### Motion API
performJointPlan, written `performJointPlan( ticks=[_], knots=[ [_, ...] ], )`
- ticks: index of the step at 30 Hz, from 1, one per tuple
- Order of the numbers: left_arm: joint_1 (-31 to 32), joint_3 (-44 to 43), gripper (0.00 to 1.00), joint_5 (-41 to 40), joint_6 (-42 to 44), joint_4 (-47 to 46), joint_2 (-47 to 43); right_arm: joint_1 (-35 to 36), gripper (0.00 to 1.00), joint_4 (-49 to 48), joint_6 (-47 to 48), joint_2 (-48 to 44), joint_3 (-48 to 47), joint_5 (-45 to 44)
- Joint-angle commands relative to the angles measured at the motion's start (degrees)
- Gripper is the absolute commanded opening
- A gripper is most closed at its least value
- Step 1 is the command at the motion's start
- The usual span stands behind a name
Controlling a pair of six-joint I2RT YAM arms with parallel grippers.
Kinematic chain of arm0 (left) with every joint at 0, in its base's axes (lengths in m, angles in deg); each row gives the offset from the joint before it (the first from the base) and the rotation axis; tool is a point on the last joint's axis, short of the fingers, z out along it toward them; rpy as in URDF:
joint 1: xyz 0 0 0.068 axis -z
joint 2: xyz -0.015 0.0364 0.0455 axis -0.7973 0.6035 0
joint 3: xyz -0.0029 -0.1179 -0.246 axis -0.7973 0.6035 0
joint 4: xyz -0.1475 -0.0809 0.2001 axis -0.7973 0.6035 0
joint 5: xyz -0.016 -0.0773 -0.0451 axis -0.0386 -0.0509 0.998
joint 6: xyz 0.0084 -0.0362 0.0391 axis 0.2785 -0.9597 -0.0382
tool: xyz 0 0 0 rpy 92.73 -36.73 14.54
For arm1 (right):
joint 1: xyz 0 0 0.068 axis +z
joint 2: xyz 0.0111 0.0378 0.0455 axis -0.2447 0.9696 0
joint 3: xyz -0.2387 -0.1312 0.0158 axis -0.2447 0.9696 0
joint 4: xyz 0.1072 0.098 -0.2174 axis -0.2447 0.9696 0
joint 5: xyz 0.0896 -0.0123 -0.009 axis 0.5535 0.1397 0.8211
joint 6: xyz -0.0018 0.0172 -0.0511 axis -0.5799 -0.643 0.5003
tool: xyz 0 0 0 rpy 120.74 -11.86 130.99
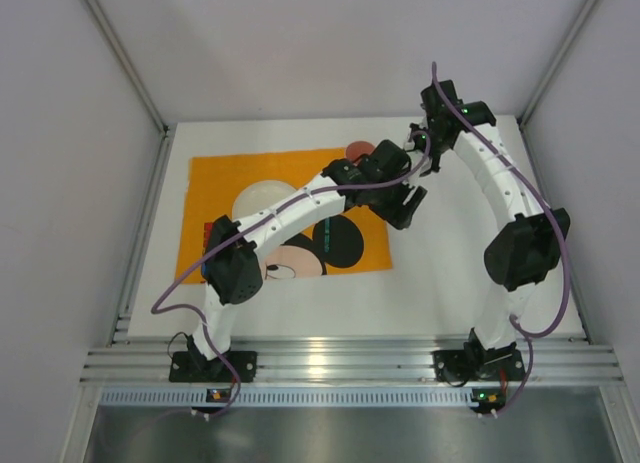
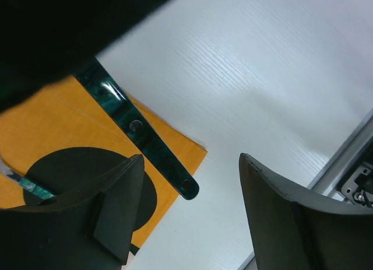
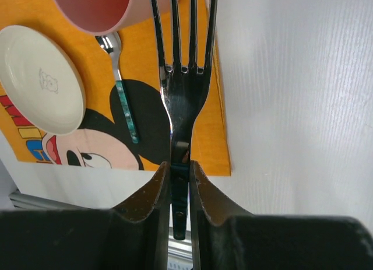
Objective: Set the dinner table for one person
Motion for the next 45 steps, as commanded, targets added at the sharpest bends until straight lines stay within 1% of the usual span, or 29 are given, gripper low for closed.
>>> performJointPlan(
  ticks=[1, 3, 5, 6, 8, 9, 11, 12, 13, 15, 16, 18, 19, 22, 23, 24, 27, 29, 32, 34, 35, 36, 38, 39, 40, 41, 42, 44, 45],
  knots=[
    [0.5, -2.4, 0.71, -9.7, 1.3, -0.1, -0.3, 0.1, 0.00, 3.5, -0.1, -1.0, -3.2, 2.9],
    [0.6, -3.6, 0.65, -13.0, 1.7, 0.4, 0.3, 0.0, 0.00, 4.1, 0.4, -1.8, -2.1, 4.1],
    [0.7, -4.1, 0.59, -14.3, 1.7, 0.4, 0.5, 0.1, 0.00, 4.0, 0.3, -2.3, -0.7, 5.4],
    [0.7, -4.5, 0.52, -14.5, 1.8, 0.3, 0.7, 0.3, 0.00, 3.9, 0.2, -2.6, 0.7, 6.0],
    [0.9, -5.1, 0.44, -14.3, 2.0, 0.2, 1.1, 0.9, 0.00, 3.8, -0.3, -2.6, 1.8, 8.0],
    [1.0, -5.6, 0.36, -14.2, 2.1, 0.3, 1.3, 1.3, 0.00, 3.6, -0.8, -2.6, 2.4, 8.6],
    [1.3, -5.8, 0.30, -13.7, 2.5, 0.1, 1.6, 2.3, 0.00, 3.5, -1.2, -2.5, 2.4, 9.3],
    [1.4, -5.8, 0.17, -13.4, 2.6, 0.1, 1.6, 2.5, 0.00, 3.5, -1.5, -2.5, 2.2, 9.6],
    [1.5, -5.8, 0.15, -13.0, 2.9, 0.0, 1.6, 2.9, 0.00, 3.6, -1.6, -2.4, 1.8, 10.2],
    [1.6, -5.7, 0.02, -12.1, 2.9, -0.3, 1.4, 3.1, 0.00, 3.8, -1.5, -2.5, 0.9, 10.6],
    [1.6, -5.7, 0.00, -11.8, 2.9, -0.3, 1.1, 3.0, 0.00, 3.9, -1.3, -2.6, 0.8, 10.7],
    [1.5, -5.5, 0.00, -10.5, 3.1, -0.7, 0.4, 3.0, 0.00, 4.1, -0.6, -2.8, -0.1, 10.5],
    [1.5, -5.6, 0.00, -9.7, 3.1, -0.8, -0.5, 3.0, 0.09, 4.5, -0.3, -2.8, -0.5, 10.0],
    [1.4, -6.6, 0.00, -6.2, 3.1, -1.4, -2.6, 3.0, 0.30, 3.9, 0.5, -4.2, -2.1, 7.5],
    [1.3, -7.3, 0.00, -5.6, 3.1, -1.5, -3.1, 3.1, 0.44, 3.3, 0.8, -4.9, -2.8, 6.6],
    [1.0, -8.2, 0.00, -4.5, 3.0, -1.8, -3.6, 2.9, 0.46, 2.7, 1.0, -6.2, -3.3, 5.8],
    [-0.3, -9.2, 0.00, -3.8, 2.5, -2.0, -5.8, 2.3, 0.68, 0.5, 1.2, -8.9, -4.9, 2.6],
    [-1.6, -9.1, 0.00, -3.1, 1.7, -2.1, -7.4, 1.7, 0.75, -1.2, 1.1, -10.1, -6.2, 0.7],
    [-4.5, -7.3, 0.00, -3.4, 0.7, -2.5, -10.1, 0.2, 0.88, -2.1, 0.8, -11.7, -9.8, -1.9],
    [-7.7, -3.5, 0.00, -3.4, 0.0, -3.7, -13.0, -1.0, 0.99, -4.2, 0.7, -13.6, -11.0, -4.0],
    [-9.0, -1.6, 0.00, -4.0, -0.4, -4.4, -14.2, -1.5, 1.00, -5.5, 0.9, -14.6, -11.5, -4.5],
    [-12.1, 2.8, 0.00, -3.9, -0.9, -5.1, -15.4, -2.0, 1.00, -6.5, 0.9, -15.9, -12.1, -5.2],
    [-15.8, 7.9, 0.00, -3.4, -2.0, -6.8, -19.9, -2.7, 1.00, -6.4, 1.2, -16.1, -14.2, -7.5],
    [-19.5, 13.0, 0.00, -3.3, -2.2, -7.3, -21.5, -3.0, 1.00, -6.6, 1.5, -16.2, -14.0, -7.7],
    [-21.6, 15.6, 0.00, -3.1, -2.5, -7.8, -24.8, -3.6, 1.00, -6.8, 1.5, -16.3, -13.7, -7.6],
    [-23.6, 20.4, 0.00, -2.9, -2.4, -8.2, -26.3, -3.9, 1.00, -6.9, 1.3, -16.5, -12.0, -7.6],
    [-27.8, 22.6, 0.00, -2.7, -2.2, -8.1, -27.9, -4.4, 1.00, -7.5, 0.5, -17.2, -10.5, -7.3],
    [-32.1, 26.6, 0.00, -2.2, -1.2, -7.5, -31.4, -4.7, 1.00, -9.7, 0.1, -18.1, -7.3, -5.4],
    [-36.3, 30.4, 0.00, -1.0, -0.9, -6.9, -32.5, -4.9, 1.00, -9.7, -0.4, -18.3, -5.1, -4.1]
  ],
)
